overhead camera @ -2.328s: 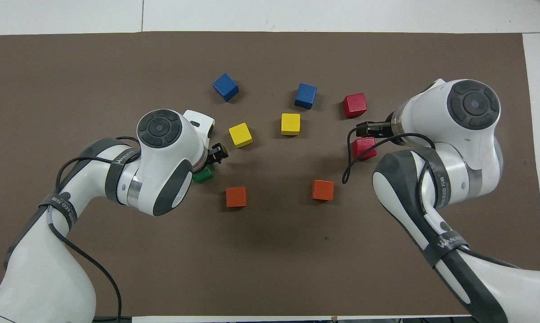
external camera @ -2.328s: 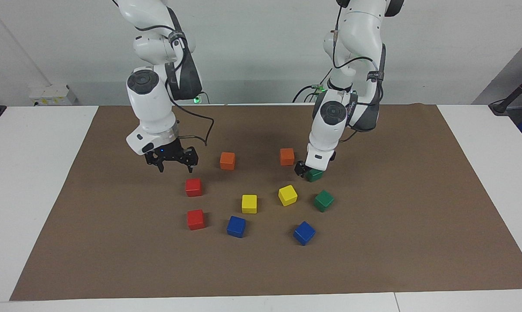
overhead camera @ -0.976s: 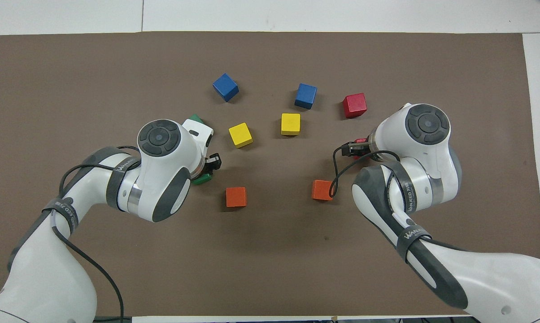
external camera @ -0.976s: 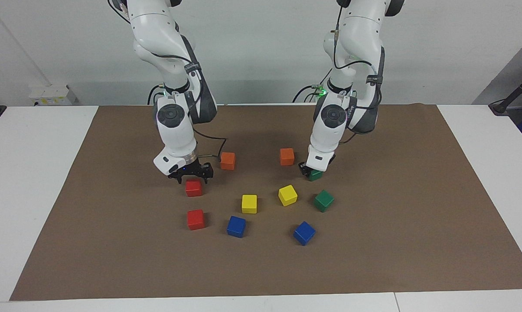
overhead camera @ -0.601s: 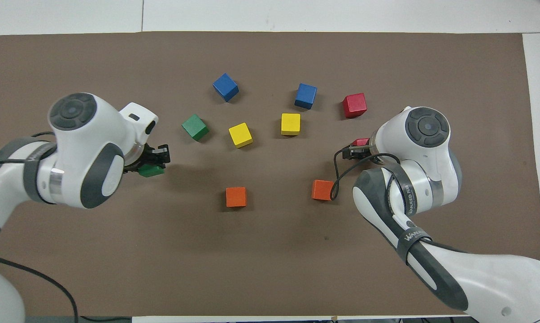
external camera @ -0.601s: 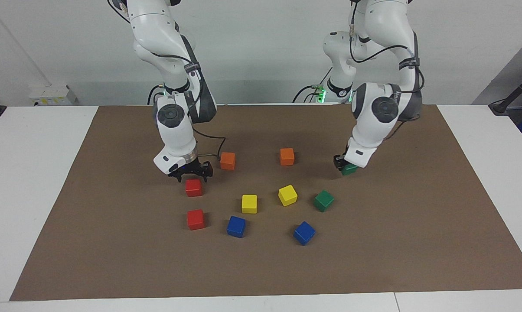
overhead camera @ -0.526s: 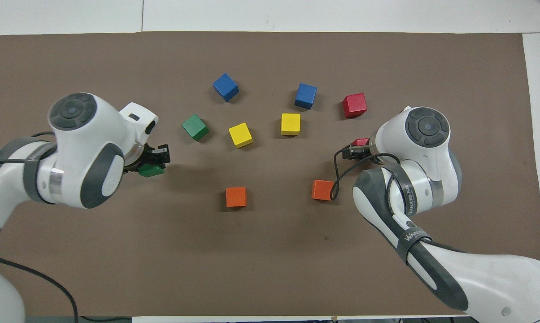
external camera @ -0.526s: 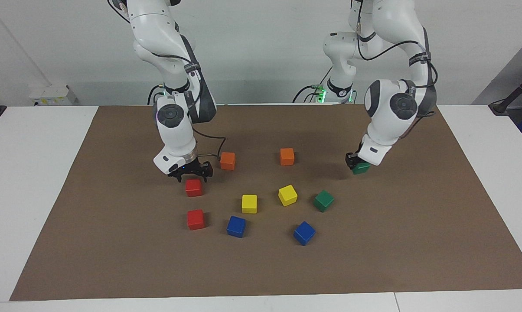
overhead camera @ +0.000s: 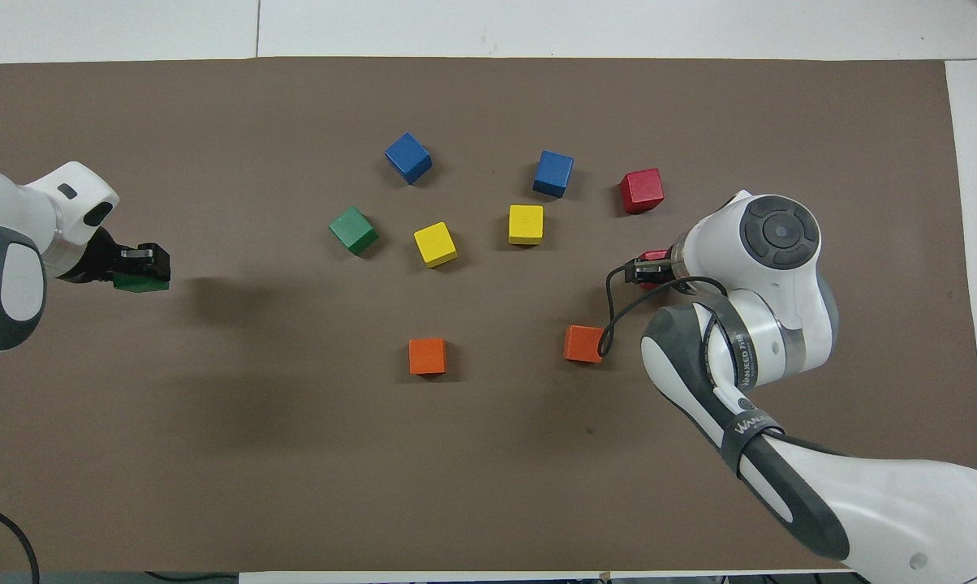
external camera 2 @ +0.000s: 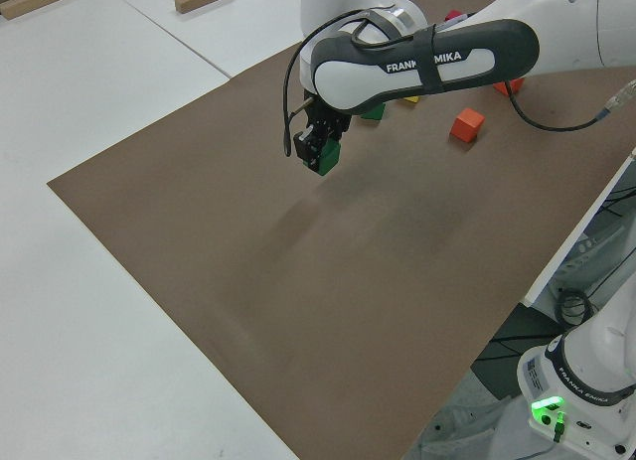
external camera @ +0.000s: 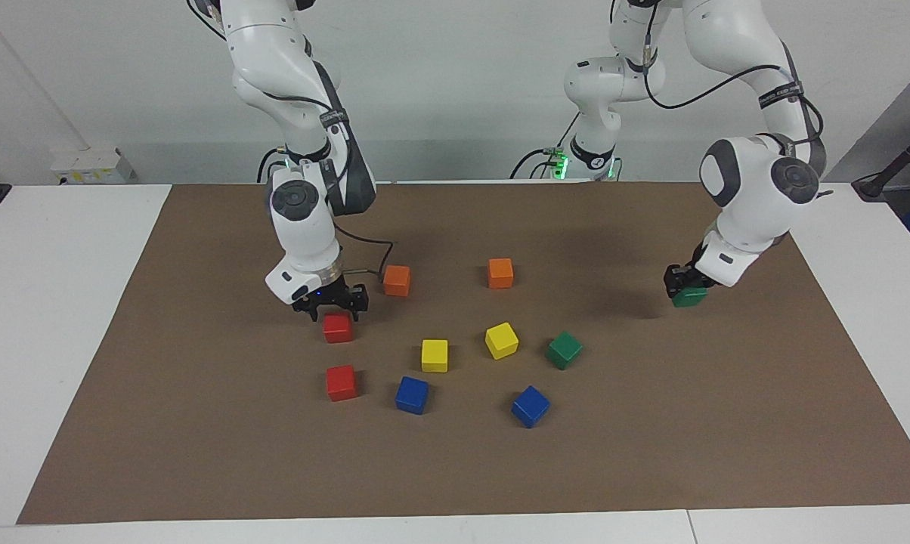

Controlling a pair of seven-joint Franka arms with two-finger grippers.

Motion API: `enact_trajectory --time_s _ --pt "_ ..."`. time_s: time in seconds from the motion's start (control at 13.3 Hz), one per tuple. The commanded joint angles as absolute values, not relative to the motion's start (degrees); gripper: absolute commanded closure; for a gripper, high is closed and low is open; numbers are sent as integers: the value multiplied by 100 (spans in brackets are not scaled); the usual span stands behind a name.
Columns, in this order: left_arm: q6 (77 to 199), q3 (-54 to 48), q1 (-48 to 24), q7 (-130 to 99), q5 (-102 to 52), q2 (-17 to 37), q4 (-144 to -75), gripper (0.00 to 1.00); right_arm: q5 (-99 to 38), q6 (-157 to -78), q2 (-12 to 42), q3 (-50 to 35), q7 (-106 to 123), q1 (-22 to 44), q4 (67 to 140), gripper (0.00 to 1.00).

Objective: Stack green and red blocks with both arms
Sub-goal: 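Carry the green cube outward with the left gripper while the right gripper carries red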

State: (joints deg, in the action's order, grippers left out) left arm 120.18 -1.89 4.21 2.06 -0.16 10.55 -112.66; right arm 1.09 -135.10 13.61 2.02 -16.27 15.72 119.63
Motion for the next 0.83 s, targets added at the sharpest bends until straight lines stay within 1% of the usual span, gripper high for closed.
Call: enact_trajectory --time_s 0.0,0.08,0.15,0.23,0.3,0.38,0.45,0.6,0.75 --pt "12208 -246 422 255 -18 1528 -10944 100 -17 -13658 1266 149 -1521 1485 12094 31" --pt "12208 -246 413 255 -9 1677 -10803 100 -18 -13684 1266 149 -1521 1477 12094 44" --pt "12252 -246 387 246 -9 1740 -10784 100 -9 -13693 1266 149 -1521 1468 12094 67" --pt "12374 -246 387 255 -9 1766 -10819 100 -17 -13676 1266 149 -1547 1450 12076 96" --pt "12427 -246 413 281 -9 1793 -10845 100 -18 -13624 1274 149 -1564 1441 12024 100" --pt "12463 -246 422 307 -9 1836 -10854 100 -18 -13519 1283 149 -1564 1415 11902 100" --pt "12489 -246 413 290 -9 1863 -10854 100 -18 -13248 1275 167 -1495 1328 11735 100" --pt "12577 -246 396 272 -9 1872 -10872 100 -18 -12755 1196 158 -1049 1012 11488 100" --pt "12700 -246 404 264 -17 1881 -10995 100 -18 -12683 1081 158 -250 417 11505 100"
